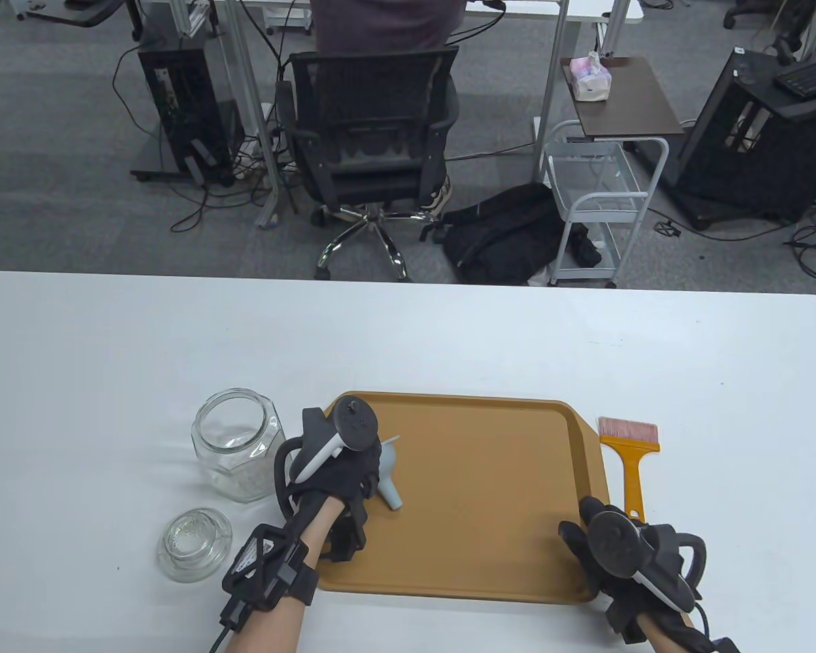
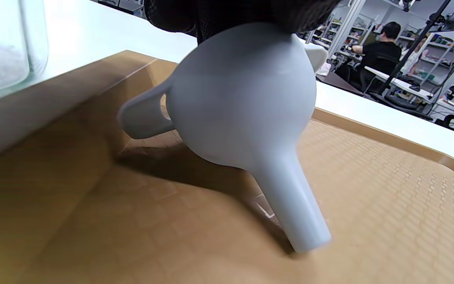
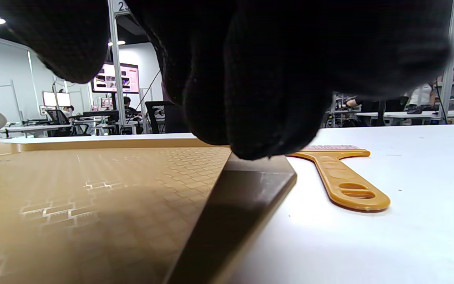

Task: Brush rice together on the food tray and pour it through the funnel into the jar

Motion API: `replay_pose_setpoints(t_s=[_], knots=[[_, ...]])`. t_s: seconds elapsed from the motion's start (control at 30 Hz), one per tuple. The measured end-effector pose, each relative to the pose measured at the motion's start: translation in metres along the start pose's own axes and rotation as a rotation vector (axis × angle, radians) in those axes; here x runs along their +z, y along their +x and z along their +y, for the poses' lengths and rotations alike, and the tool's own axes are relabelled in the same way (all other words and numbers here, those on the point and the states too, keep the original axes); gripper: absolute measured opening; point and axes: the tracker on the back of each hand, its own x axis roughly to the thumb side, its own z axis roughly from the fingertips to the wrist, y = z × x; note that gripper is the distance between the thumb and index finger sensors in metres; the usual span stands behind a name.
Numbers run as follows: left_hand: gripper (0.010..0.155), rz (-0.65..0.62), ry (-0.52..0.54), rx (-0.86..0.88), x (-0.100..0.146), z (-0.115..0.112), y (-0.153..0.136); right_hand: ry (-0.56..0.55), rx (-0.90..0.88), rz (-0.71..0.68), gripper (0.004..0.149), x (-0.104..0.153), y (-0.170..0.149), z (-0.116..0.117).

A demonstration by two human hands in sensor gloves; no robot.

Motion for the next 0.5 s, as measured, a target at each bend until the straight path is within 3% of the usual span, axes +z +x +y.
replay_pose_setpoints(t_s=[0.3, 0.5], knots=[[0.057, -0.079, 0.118, -0.071, 0.03, 0.025, 0.008, 0.005, 0.003, 0.001, 0.065, 0.0, 0.0, 0.0], [0.063, -0.114, 0.312, 0.002, 0.075, 0.07, -0.012, 0.001, 0.001, -0.003, 0.065, 0.0, 0.001, 0.0]])
